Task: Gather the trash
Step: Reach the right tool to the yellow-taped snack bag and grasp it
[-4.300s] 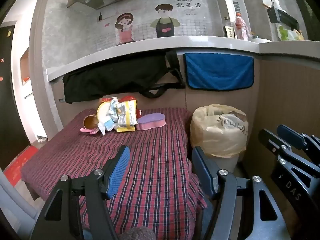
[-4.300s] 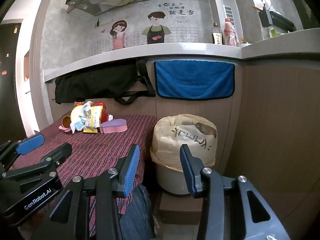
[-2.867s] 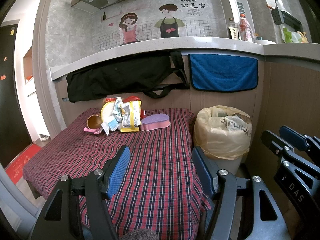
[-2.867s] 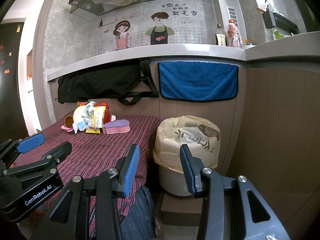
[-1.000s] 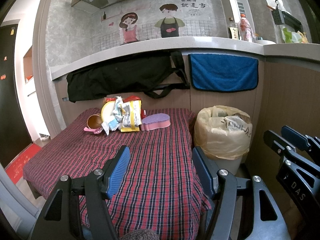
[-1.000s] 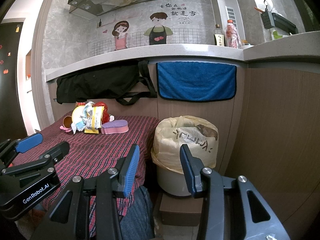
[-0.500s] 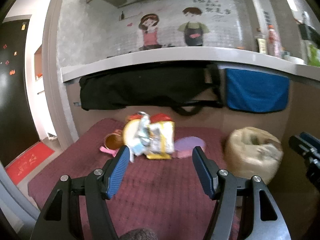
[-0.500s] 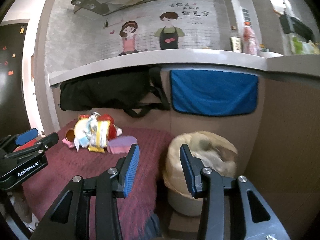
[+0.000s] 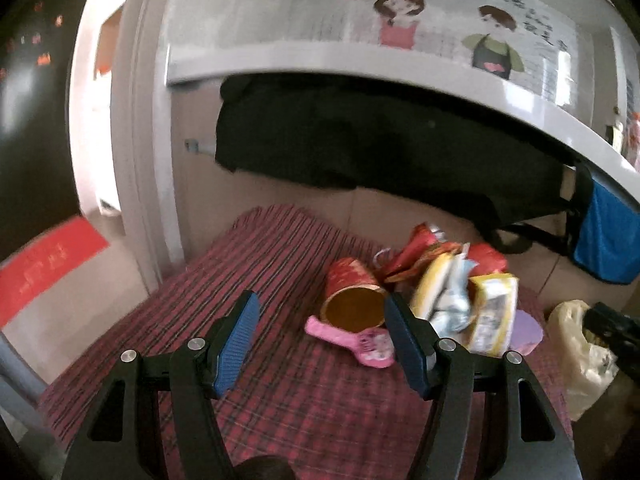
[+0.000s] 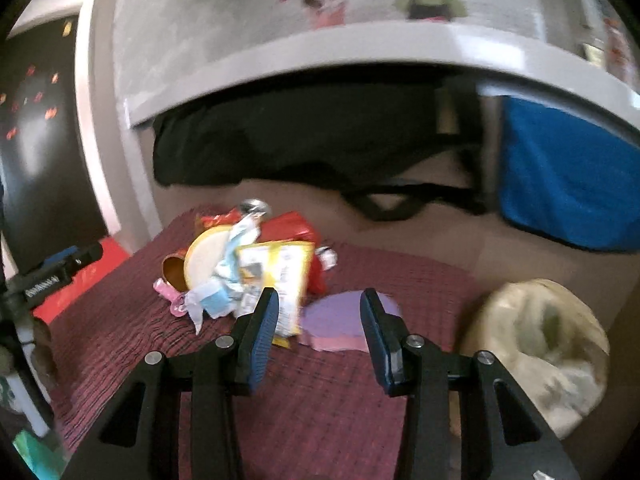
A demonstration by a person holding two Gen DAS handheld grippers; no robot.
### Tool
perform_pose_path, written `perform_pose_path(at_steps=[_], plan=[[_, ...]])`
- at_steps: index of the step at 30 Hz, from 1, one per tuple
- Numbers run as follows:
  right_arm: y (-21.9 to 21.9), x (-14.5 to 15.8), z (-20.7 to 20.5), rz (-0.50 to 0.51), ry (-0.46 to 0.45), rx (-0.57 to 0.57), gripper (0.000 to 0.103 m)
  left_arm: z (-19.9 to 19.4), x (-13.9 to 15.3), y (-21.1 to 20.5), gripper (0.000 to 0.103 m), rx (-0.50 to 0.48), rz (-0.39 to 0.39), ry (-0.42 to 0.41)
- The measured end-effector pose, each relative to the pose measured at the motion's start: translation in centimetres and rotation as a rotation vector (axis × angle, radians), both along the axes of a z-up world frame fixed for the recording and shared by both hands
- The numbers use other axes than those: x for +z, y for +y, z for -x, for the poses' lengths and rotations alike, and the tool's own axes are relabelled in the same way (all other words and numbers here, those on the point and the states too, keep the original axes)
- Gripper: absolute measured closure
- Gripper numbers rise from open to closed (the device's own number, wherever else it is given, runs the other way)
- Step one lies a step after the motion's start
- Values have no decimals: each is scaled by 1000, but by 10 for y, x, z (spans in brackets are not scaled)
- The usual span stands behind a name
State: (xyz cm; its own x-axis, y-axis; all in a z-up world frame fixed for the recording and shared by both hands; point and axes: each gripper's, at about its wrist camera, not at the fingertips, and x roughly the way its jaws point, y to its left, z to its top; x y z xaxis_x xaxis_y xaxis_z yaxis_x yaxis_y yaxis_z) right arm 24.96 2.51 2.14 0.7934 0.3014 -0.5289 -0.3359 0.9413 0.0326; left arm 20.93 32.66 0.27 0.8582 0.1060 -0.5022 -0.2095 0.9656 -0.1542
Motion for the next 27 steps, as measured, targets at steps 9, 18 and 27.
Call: perform_pose_path(at_steps=[9,18,27], plan=[[73,-46,-76,79,96,59,65,-21,-44,26,38,-83,72,86],[85,-71,-91,130,114,62,79,-43,-51,13,38,-144,128,120],[67,-49,-72,95,60,85,89,-49,-54,-7,38,-176,141,128]])
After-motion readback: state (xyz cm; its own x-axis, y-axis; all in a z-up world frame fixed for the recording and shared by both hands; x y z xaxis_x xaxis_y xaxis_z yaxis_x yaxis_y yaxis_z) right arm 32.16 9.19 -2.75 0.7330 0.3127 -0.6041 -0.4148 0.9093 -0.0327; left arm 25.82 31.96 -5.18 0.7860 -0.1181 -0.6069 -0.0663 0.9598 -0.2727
